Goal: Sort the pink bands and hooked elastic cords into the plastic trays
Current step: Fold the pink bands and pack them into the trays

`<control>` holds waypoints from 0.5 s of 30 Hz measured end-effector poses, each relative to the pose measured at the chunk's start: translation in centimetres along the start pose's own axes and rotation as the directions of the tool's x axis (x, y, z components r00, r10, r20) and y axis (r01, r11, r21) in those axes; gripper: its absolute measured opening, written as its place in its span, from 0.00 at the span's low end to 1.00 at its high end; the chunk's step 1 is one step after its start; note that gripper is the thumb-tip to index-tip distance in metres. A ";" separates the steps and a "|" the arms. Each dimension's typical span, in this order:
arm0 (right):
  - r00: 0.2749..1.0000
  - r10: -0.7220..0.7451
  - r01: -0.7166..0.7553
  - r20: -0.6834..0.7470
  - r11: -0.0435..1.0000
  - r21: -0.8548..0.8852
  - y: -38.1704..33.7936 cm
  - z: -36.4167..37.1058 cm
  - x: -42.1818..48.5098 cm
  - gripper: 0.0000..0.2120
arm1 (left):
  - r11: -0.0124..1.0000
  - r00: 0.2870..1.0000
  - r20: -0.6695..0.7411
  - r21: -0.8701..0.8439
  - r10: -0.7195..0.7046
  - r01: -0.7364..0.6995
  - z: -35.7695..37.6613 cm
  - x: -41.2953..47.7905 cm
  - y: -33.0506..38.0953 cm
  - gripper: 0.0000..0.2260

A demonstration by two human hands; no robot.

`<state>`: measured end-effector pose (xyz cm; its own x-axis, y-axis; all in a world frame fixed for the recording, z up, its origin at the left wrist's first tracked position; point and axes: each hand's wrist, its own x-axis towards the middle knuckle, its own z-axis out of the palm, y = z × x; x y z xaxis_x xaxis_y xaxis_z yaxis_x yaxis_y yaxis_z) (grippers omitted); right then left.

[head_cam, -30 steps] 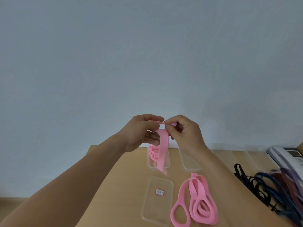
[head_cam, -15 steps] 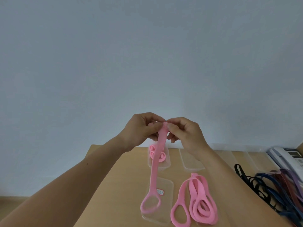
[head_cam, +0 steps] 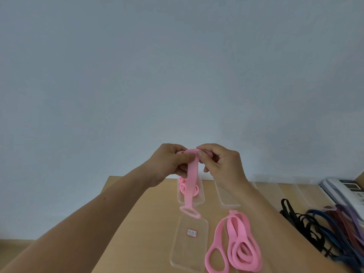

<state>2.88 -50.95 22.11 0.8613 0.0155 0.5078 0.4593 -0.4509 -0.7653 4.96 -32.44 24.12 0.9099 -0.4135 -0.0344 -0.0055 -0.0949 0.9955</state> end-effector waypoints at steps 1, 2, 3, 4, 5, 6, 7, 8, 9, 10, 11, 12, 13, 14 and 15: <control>0.999 -0.033 0.032 -0.021 0.998 -0.045 0.0 0.2 0.0 0.06 | 0.999 1.000 0.013 -0.028 -0.024 0.024 0.1 0.0 0.1 0.07; 0.997 -0.064 0.061 -0.038 0.995 -0.080 0.0 0.3 -0.1 0.06 | 0.997 0.998 0.033 -0.057 -0.046 0.048 0.1 0.0 0.2 0.08; 0.994 -0.102 0.097 -0.047 0.989 -0.108 0.0 0.4 -0.2 0.06 | 0.994 0.996 0.058 -0.087 -0.068 0.073 0.0 0.0 0.3 0.09; 0.988 -0.150 0.143 -0.047 0.980 -0.137 0.1 0.5 -0.3 0.07 | 0.988 0.992 0.087 -0.122 -0.089 0.100 0.0 0.0 0.3 0.11; 0.979 -0.202 0.193 -0.037 0.967 -0.165 0.2 0.5 -0.4 0.07 | 0.978 0.987 0.117 -0.163 -0.113 0.132 -0.1 0.0 0.4 0.13; 0.970 -0.244 0.236 -0.022 0.955 -0.182 0.2 0.4 -0.4 0.07 | 0.964 0.981 0.139 -0.209 -0.138 0.165 -0.1 0.0 0.3 0.14; 0.964 -0.267 0.261 -0.007 0.948 -0.181 0.3 0.4 -0.4 0.07 | 0.948 0.976 0.148 -0.254 -0.157 0.191 -0.2 0.0 0.3 0.15; 0.963 -0.269 0.266 0.006 0.950 -0.163 0.4 0.3 -0.5 0.08 | 0.937 0.976 0.140 -0.285 -0.166 0.201 -0.3 0.0 0.2 0.14; 0.968 -0.250 0.249 0.016 0.959 -0.132 0.4 0.3 -0.5 0.08 | 0.934 0.978 0.128 -0.299 -0.164 0.196 -0.4 0.1 0.1 0.13; 0.977 -0.212 0.213 0.023 0.973 -0.090 0.5 0.4 -0.6 0.08 | 0.936 0.981 0.118 -0.301 -0.151 0.181 -0.4 0.1 0.0 0.11; 0.987 -0.157 0.158 0.031 0.986 -0.044 0.5 0.4 -0.6 0.09 | 0.941 0.985 0.110 -0.298 -0.135 0.162 -0.4 0.1 -0.1 0.09; 0.995 -0.091 0.091 0.046 0.996 0.008 0.5 0.4 -0.7 0.10 | 0.947 0.987 0.101 -0.287 -0.121 0.145 -0.4 0.1 -0.2 0.06; 0.997 -0.021 0.016 0.069 0.998 0.068 0.4 0.4 -0.8 0.11 | 0.956 0.991 0.087 -0.267 -0.106 0.125 -0.4 0.0 -0.3 0.04; 0.994 0.048 -0.062 0.097 0.987 0.147 0.3 0.3 -0.9 0.11 | 0.970 0.995 0.060 -0.225 -0.081 0.092 -0.4 0.0 -0.4 0.05; 0.987 0.103 -0.130 0.120 0.963 0.237 0.2 0.2 -1.0 0.09 | 0.987 0.999 0.026 -0.156 -0.039 0.042 -0.3 -0.1 -0.5 0.05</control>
<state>2.19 -50.88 21.41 0.9240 0.0758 0.3749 0.3821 -0.2245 -0.8964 4.99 -32.06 23.61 0.8982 -0.4332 -0.0753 0.0981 0.0304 0.9947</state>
